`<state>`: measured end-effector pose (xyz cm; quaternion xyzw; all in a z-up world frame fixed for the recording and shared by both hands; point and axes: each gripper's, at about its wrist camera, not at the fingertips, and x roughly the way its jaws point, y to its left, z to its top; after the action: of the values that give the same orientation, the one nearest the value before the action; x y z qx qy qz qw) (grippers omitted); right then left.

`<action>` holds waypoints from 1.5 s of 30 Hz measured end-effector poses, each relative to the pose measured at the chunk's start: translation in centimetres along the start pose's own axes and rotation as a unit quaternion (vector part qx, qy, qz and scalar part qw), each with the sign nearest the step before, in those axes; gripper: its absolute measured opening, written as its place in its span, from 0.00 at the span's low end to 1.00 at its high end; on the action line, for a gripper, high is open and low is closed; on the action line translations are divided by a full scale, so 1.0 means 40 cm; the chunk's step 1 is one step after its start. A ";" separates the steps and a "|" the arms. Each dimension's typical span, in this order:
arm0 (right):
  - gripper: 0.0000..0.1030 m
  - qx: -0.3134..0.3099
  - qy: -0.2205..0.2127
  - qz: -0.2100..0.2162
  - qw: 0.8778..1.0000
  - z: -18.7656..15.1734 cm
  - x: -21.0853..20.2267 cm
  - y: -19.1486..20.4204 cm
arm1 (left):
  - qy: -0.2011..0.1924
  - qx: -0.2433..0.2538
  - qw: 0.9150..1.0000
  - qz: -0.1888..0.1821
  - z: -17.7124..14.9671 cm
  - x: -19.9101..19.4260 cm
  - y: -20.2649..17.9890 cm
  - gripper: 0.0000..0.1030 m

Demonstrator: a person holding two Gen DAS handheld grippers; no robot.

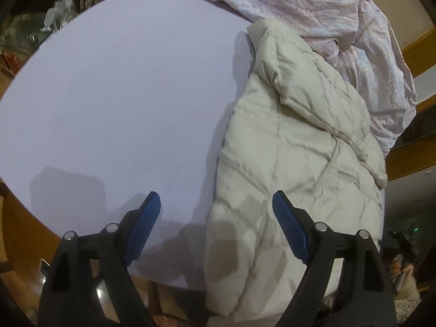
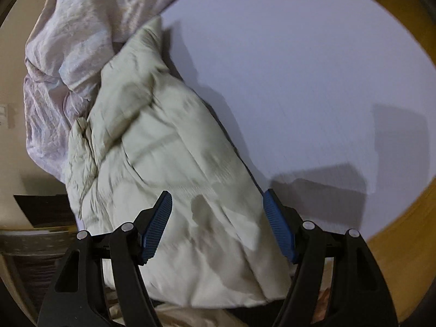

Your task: Fold large clothes

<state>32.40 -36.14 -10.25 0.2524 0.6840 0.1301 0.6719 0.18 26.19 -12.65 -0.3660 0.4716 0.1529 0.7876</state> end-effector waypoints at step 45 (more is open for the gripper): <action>0.12 -0.076 -0.060 0.191 0.977 -0.086 -0.114 0.101 | -0.078 -0.005 0.987 -0.142 -0.083 -0.147 -0.097 0.13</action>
<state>29.56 -34.57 -4.05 0.3338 0.5698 0.2928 0.6915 -2.63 21.75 -6.90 -0.4205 0.3510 0.0696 0.8337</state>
